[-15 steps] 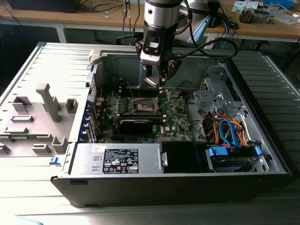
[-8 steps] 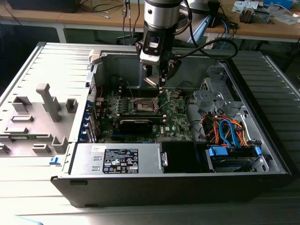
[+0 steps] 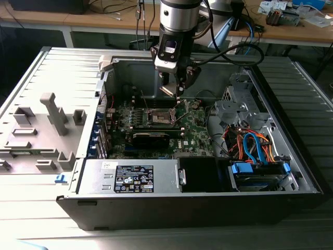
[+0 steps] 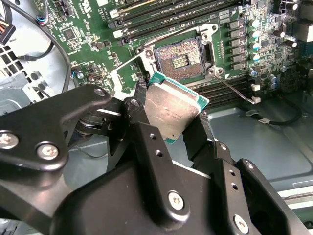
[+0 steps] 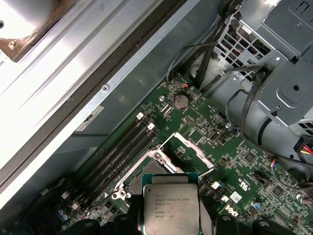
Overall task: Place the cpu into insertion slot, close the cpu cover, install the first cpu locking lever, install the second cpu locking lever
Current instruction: 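Place the cpu into insertion slot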
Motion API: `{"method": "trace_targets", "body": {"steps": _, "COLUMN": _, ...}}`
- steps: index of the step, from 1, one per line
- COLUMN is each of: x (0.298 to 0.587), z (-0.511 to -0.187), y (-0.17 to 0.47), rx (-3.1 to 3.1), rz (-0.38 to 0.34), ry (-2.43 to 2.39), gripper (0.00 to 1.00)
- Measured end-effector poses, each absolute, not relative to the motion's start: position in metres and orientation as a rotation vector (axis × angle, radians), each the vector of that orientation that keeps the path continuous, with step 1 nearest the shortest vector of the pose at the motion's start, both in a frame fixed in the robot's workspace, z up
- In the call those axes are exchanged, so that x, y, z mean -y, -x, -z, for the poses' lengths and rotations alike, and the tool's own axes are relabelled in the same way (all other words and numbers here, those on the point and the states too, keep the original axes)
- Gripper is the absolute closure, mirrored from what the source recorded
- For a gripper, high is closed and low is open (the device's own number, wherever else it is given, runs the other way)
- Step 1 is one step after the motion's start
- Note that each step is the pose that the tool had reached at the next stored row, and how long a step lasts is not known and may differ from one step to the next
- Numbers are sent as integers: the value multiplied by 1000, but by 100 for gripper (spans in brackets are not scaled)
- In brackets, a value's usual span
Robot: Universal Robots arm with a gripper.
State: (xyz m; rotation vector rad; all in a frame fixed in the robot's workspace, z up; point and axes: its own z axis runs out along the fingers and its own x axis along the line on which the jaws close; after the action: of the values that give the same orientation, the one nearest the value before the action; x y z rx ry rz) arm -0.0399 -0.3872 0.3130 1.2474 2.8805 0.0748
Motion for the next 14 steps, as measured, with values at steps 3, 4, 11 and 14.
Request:
{"method": "trace_targets", "body": {"steps": 3, "x": 387, "z": -313, "y": 40, "rx": -2878, "rz": -75, "ry": -1252, "gripper": 45}}
{"method": "trace_targets", "body": {"steps": 4, "x": 387, "z": -313, "y": 40, "rx": -2877, "rz": -75, "ry": -1254, "gripper": 45}}
{"method": "trace_targets", "body": {"steps": 11, "x": 387, "z": -313, "y": 40, "rx": -2872, "rz": -75, "ry": -1266, "gripper": 45}}
{"method": "trace_targets", "body": {"steps": 14, "x": 387, "z": -313, "y": 40, "rx": -2869, "rz": -75, "ry": -1272, "gripper": 45}}
